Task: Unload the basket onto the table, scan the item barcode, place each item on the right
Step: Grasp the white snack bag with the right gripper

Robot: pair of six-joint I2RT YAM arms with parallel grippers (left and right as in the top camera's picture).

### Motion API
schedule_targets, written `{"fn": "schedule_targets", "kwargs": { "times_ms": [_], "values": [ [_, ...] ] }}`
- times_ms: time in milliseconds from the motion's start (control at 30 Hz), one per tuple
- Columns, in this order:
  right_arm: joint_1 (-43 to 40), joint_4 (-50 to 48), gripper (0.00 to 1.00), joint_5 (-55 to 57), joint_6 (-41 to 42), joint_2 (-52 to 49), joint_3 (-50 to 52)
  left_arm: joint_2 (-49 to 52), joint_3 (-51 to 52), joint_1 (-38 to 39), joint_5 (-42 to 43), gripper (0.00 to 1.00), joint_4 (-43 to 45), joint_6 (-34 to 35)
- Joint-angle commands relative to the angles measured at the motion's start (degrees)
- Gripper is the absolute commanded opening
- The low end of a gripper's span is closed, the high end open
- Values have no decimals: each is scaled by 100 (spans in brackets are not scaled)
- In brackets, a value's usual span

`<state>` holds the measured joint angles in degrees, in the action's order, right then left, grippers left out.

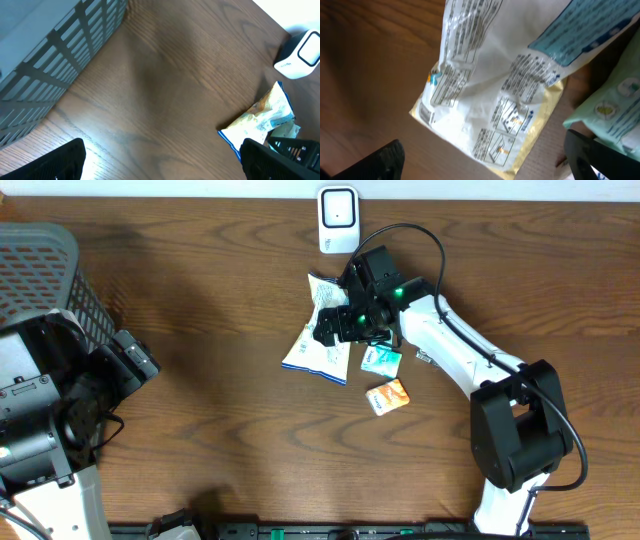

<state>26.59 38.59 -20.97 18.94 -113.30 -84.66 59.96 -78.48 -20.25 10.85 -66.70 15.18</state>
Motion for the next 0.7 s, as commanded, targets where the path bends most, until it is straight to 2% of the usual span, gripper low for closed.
{"fn": "schedule_targets", "kwargs": {
  "times_ms": [0,33,100,200,233,300,567,667],
  "values": [
    [15,-37,94,140,122,-181,-28,0,-92,-31,50,98,-13,9],
    [-4,-39,91,138,120,-229,-28,0,-92,-31,50,98,-13,9],
    [-39,-66,78,136,136,-326,-28,0,-92,-31,50,98,-13,9],
    [-107,-39,68,192,138,-507,-22,0,-92,-31,50,98,-13,9],
    [-151,50,61,341,140,-562,-22,0,-92,-31,50,98,-13,9],
    [-267,267,55,730,140,-586,-22,0,-92,-31,50,97,-13,9],
    [-951,732,56,979,-229,-356,-52,0,-92,-31,50,98,-13,9],
    [-1086,660,54,378,-319,-306,-52,0,-92,-31,50,98,-13,9]
  ]
}}
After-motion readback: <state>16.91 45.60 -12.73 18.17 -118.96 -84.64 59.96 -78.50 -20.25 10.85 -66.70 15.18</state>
